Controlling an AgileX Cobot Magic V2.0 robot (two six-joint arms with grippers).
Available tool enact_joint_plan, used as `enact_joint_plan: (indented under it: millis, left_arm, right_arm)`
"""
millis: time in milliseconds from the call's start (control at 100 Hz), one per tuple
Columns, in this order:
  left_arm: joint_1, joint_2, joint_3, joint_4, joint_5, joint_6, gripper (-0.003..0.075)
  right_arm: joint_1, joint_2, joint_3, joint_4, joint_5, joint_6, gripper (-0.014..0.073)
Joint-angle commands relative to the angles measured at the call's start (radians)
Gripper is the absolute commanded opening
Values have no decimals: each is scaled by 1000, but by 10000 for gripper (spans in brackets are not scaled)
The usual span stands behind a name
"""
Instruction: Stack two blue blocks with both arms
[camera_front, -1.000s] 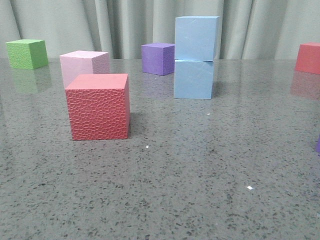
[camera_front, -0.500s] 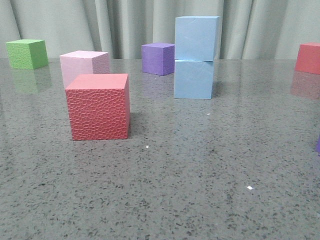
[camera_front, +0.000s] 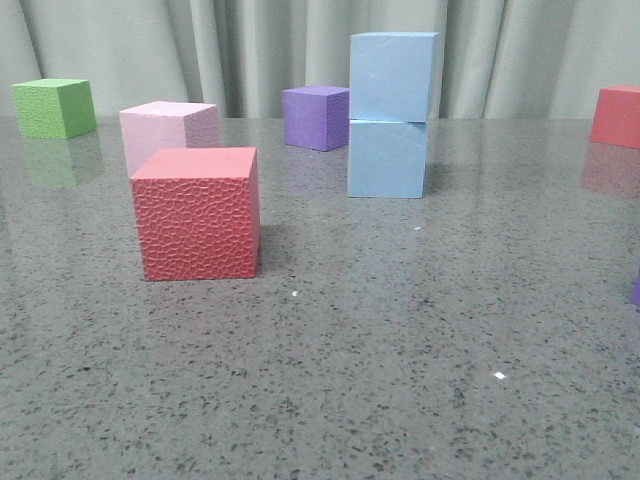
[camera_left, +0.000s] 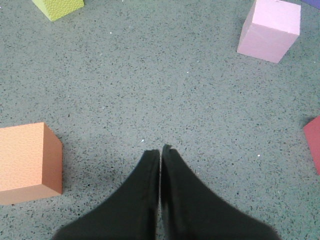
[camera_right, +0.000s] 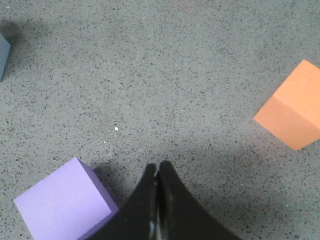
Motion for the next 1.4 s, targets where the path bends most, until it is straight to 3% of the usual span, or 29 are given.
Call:
enact_joint_plan:
  millis: [0,1200,1390]
  left_arm:
    - [2,-1,-25,11,-65,-9,-19]
    - [2,-6,-25,20,-56,-9,-19]
    - [2,-58,-16,16,-119,-9,-19]
  right_arm:
    - [-5,-8,-25,-7,-61,-6,-122]
    - [-5,-8,-25,-7,-61,-6,-122]
    - [-5,-8,-25,-7,-61,-6,-122]
